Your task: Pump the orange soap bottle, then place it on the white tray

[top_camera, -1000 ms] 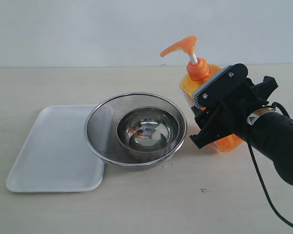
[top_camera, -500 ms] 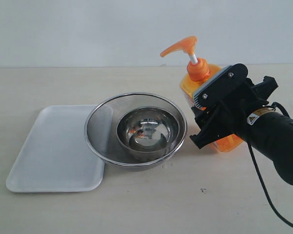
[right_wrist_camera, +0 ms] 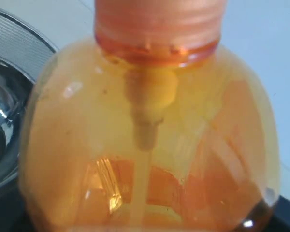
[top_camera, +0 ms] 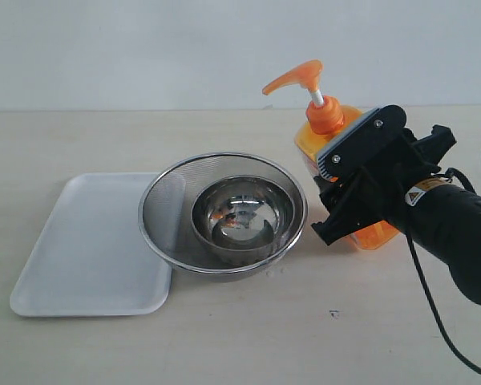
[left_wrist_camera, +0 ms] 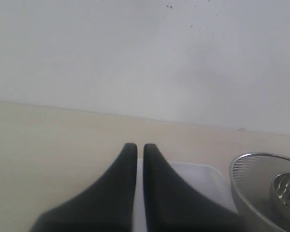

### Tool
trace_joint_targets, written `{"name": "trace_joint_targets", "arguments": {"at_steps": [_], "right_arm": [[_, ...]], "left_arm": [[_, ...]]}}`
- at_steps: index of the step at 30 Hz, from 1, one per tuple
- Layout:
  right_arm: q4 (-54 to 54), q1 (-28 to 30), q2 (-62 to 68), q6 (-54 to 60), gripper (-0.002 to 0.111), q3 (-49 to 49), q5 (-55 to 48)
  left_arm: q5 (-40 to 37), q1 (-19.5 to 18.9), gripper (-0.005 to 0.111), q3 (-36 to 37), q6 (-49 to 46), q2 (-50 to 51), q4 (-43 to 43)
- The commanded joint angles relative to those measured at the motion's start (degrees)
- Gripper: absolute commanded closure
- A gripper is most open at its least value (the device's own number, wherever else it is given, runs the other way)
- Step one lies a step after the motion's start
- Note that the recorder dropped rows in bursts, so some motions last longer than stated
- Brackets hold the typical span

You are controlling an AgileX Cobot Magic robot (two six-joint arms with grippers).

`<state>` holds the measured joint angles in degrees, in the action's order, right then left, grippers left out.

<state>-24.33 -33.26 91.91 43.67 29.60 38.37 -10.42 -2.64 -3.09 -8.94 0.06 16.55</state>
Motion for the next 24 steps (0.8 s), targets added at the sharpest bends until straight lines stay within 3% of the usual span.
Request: {"name": "trace_joint_targets", "arguments": {"at_steps": [1, 11, 15, 24], "right_arm": [[-0.4, 0.1, 0.2, 0.3, 0.108, -0.1, -3.3], [-0.4, 0.1, 0.2, 0.3, 0.108, -0.1, -3.3], [-0.4, 0.1, 0.2, 0.3, 0.108, -0.1, -3.3], [-0.4, 0.1, 0.2, 0.3, 0.108, -0.1, -3.3]], "left_arm": [[-1.7, -0.2, 0.102, -2.2, -1.8, -0.1, 0.6], [-6.6, -0.2, 0.102, -8.1, -2.4, -0.1, 2.0], [-6.4, -0.2, 0.102, -9.9, -2.7, -0.1, 6.9], [-4.0, -0.2, 0.102, -11.0, -2.6, -0.1, 8.1]]}}
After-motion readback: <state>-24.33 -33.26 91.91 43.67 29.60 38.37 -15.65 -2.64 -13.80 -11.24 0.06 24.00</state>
